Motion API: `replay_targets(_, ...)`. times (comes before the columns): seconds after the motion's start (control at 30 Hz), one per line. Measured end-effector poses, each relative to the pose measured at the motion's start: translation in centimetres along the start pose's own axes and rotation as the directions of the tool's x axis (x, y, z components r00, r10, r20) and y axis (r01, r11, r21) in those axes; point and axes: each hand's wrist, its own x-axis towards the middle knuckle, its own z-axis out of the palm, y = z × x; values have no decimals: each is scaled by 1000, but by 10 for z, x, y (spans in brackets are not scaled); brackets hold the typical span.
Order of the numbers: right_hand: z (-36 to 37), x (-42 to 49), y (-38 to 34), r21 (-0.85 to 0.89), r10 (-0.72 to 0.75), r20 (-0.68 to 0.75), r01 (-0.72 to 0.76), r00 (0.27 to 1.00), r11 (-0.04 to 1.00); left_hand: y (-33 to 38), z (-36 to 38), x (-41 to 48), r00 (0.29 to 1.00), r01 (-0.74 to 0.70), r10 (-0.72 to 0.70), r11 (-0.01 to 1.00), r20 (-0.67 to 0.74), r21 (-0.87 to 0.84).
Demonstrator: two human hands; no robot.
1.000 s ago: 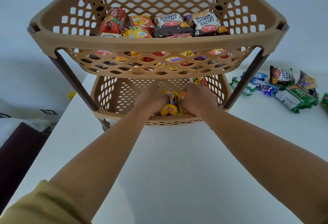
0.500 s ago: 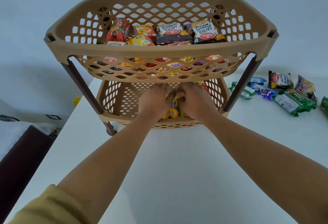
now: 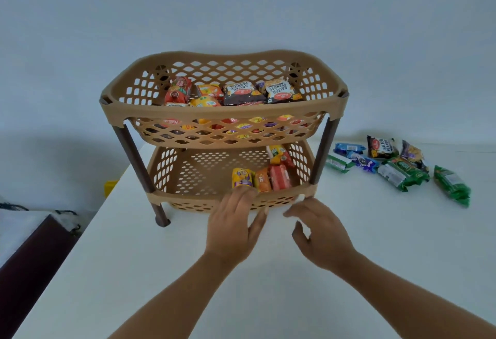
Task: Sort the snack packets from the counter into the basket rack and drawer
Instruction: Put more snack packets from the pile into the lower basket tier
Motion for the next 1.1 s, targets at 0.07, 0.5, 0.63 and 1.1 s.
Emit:
replay_targets(0.07, -8, -21, 7, -26, 43, 31, -42, 999, 999, 12, 4, -12, 999, -13, 14, 999, 43, -37)
replay_targets(0.5, -90, -95, 94, -113, 375, 67, -366, 925, 924, 114, 85, -22, 951, 35, -5, 995, 309, -92)
replay_targets(0.63, -117, -115, 140, -131, 418, 100, -405, 903, 905, 151, 131, -15, 908, 134, -97, 989, 408, -62)
replay_targets(1.1, -154, -74, 271, -184, 473, 165, -444, 866, 877, 177, 219, 31, 840, 223, -289, 955, 459, 195)
